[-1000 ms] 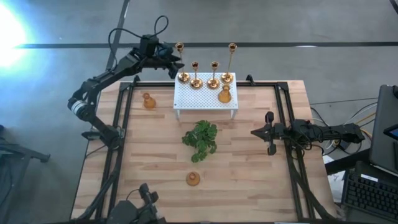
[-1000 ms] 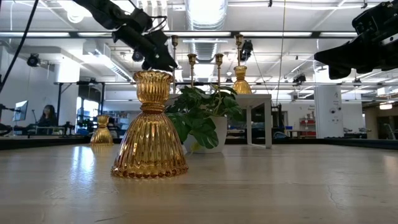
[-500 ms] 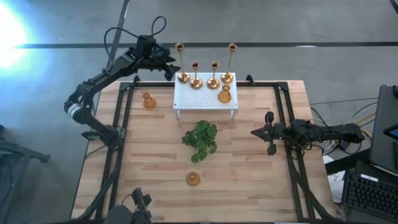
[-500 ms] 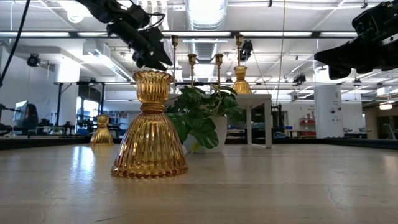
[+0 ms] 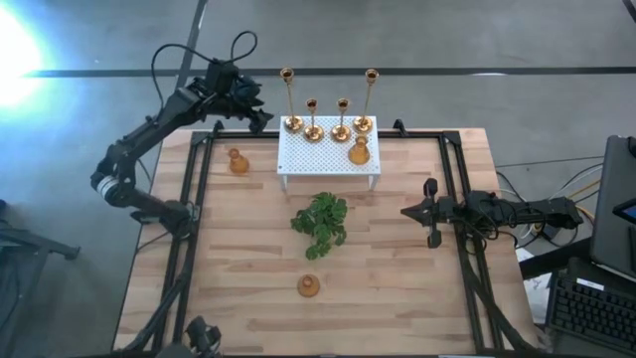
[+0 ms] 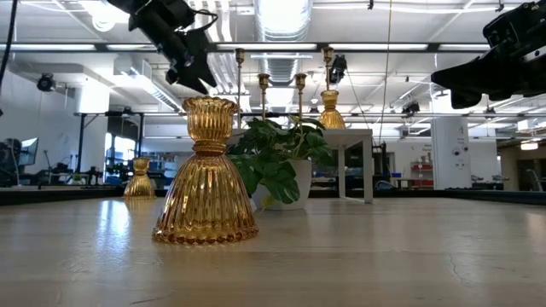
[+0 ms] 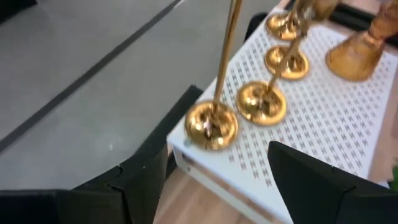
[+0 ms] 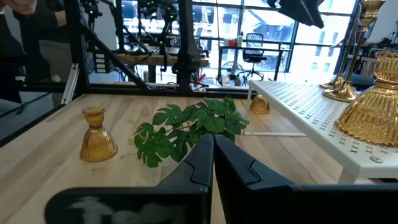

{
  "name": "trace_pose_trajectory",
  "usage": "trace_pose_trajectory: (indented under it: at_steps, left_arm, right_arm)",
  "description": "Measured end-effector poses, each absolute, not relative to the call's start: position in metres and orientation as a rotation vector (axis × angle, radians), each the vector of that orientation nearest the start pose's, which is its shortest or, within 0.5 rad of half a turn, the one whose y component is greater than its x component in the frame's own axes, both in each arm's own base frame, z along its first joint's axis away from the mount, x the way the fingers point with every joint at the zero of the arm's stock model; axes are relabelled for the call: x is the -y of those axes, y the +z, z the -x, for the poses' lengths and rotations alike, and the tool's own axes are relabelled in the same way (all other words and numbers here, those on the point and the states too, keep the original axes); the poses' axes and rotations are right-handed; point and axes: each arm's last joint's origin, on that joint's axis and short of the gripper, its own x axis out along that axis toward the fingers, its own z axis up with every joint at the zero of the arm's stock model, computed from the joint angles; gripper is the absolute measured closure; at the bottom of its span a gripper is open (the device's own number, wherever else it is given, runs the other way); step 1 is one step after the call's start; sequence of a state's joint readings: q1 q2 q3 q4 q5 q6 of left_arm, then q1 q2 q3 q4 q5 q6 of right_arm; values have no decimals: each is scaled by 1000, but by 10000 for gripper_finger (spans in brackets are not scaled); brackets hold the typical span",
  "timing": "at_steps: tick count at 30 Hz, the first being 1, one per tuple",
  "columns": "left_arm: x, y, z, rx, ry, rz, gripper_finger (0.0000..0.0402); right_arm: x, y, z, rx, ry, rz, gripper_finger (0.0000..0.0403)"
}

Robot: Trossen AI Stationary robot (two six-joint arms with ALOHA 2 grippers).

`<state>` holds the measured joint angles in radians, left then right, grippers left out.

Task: Pick & Place candle stick holders
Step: Align the bottom yellow glass candle holder with the other yellow glass candle holder on the shelf

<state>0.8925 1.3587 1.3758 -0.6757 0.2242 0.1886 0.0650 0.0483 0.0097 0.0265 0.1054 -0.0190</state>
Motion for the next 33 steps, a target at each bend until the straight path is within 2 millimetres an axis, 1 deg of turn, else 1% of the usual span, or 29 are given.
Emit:
trace_pose_trajectory:
  at_steps: [8,14,20,24,28,31,33]
  left_arm:
    - [-197,368,-167,-731,569,244,120]
    - [-177,371,-150,-805,556,301,130]
    - [-149,378,-133,-830,546,363,144]
    - [-125,380,-126,-757,446,402,150]
    - [-100,374,-126,-673,301,427,152]
    - [-81,361,-128,-633,210,432,152]
    - [-67,347,-131,-635,130,431,152]
  right_arm:
    - [-3,166,-100,-12,-40,20,394]
    - [-3,166,-100,-13,-40,20,394]
    - [-3,166,-100,-12,-40,20,394]
    - [-3,166,-100,-12,-40,20,394]
    - [-3,166,-100,-12,-41,20,394]
    - [-3,166,-100,-12,-40,20,394]
    - [-3,166,-100,-12,-40,20,394]
